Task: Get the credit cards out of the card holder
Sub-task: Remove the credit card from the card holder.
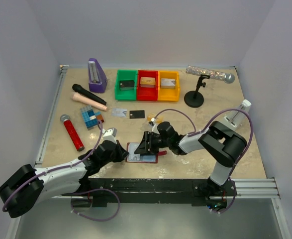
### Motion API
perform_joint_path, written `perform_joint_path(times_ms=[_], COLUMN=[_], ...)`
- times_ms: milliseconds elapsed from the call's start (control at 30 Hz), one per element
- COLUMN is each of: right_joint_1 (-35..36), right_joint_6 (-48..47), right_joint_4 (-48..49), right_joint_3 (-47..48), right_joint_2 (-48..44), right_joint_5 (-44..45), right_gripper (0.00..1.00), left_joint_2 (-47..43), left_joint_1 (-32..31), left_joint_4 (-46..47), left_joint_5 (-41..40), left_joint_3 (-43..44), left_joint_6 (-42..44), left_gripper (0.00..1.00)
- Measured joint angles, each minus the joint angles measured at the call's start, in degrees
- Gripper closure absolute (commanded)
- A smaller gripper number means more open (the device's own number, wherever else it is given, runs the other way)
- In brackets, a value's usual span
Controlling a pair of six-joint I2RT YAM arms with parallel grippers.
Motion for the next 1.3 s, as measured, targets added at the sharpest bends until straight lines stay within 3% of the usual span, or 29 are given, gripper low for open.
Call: perform_joint_path(times_ms=[367, 733, 1200, 1300], right_joint_1=[0.0, 0.1, 0.8, 0.8], right_joint_6=[4.2, 4.4, 3.7, 3.5], right_joint_4=[10.4, 9.1, 5.1, 4.6], right_joint_3=[-1.4, -0.2, 3.5, 3.5], right_joint_2=[3.5, 3.7, 5.4, 5.4], right_joint_5=[-2.4, -2.9, -4.3, -4.3], right_gripper=[0.51, 0.5, 0.51, 0.52], left_joint_2=[0.7, -0.9, -0.5, -0.6], left_joint_1=[0.0, 0.0, 0.3, 0.3], left_joint_4=[0.9, 1.1, 3.3, 3.4], left_joint_5=[0.0, 0.0, 1.2, 1.3], left_joint_3=[0.0, -0.7, -1.5, -1.5], left_joint_6=[0.0, 0.0, 0.0, 0.0], left_gripper=[1.0, 0.98, 0.86, 0.78])
